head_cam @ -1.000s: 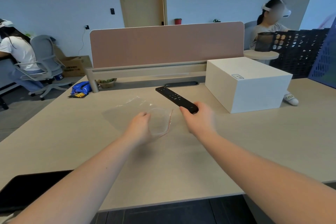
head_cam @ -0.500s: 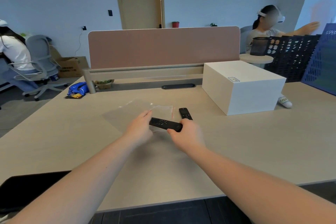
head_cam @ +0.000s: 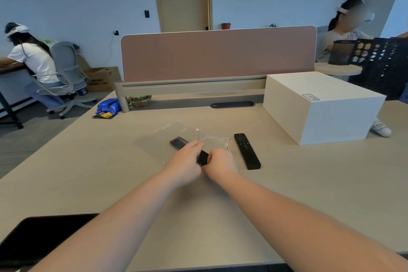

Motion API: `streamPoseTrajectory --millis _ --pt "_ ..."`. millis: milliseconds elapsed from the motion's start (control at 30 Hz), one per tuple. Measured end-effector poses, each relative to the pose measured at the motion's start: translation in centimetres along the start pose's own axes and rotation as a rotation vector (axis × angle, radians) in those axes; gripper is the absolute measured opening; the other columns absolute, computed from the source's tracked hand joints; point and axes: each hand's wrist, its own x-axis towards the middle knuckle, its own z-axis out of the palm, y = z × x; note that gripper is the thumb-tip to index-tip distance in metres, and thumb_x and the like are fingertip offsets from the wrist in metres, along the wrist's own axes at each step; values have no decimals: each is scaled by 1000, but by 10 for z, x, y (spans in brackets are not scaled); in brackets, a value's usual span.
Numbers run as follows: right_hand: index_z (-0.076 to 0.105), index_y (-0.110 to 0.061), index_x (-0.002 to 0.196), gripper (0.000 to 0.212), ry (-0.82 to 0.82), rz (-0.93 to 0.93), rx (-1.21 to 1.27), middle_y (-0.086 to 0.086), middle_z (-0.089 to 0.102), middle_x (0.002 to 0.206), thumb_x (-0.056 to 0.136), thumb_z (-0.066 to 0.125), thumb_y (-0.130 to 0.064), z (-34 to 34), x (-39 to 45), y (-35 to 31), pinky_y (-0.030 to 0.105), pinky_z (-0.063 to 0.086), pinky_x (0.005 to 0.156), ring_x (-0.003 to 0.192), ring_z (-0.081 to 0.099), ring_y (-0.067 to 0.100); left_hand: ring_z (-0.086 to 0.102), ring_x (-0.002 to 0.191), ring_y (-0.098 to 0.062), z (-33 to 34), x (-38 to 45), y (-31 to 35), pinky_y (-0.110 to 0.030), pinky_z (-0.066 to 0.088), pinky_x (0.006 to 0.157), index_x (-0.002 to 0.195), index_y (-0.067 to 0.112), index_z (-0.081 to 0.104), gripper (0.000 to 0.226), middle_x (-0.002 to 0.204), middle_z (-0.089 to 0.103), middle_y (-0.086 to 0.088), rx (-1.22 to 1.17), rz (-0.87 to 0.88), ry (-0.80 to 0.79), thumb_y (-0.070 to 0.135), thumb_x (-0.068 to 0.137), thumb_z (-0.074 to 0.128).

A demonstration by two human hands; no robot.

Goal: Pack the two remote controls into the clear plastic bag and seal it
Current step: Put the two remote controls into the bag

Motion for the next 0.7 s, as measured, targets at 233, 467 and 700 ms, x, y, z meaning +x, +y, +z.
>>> streamPoseTrajectory --millis 233,467,700 --pt "62 -4 116 29 -66 -102 -110 16 60 123 92 45 -2 9 7 1 32 48 95 113 59 31 19 143 -16 1 0 -13 -31 20 118 144 12 27 72 156 21 0 -16 -6 25 -10 75 34" --pt "55 -9 126 37 -109 -134 -124 19 47 130 90 51 -9 22 19 -2 35 42 103 119 48 34 21 142 -15 0 1 -19 -33 26 116 143 13 28 72 155 24 1 -6 13 13 -8 74 36" --pt "52 -10 127 38 -75 -195 -110 16 45 123 88 49 -9 23 21 4 35 42 102 120 45 33 22 142 -13 4 3 -28 -38 28 116 142 17 30 75 154 26 1 15 -8 -11 2 69 32"
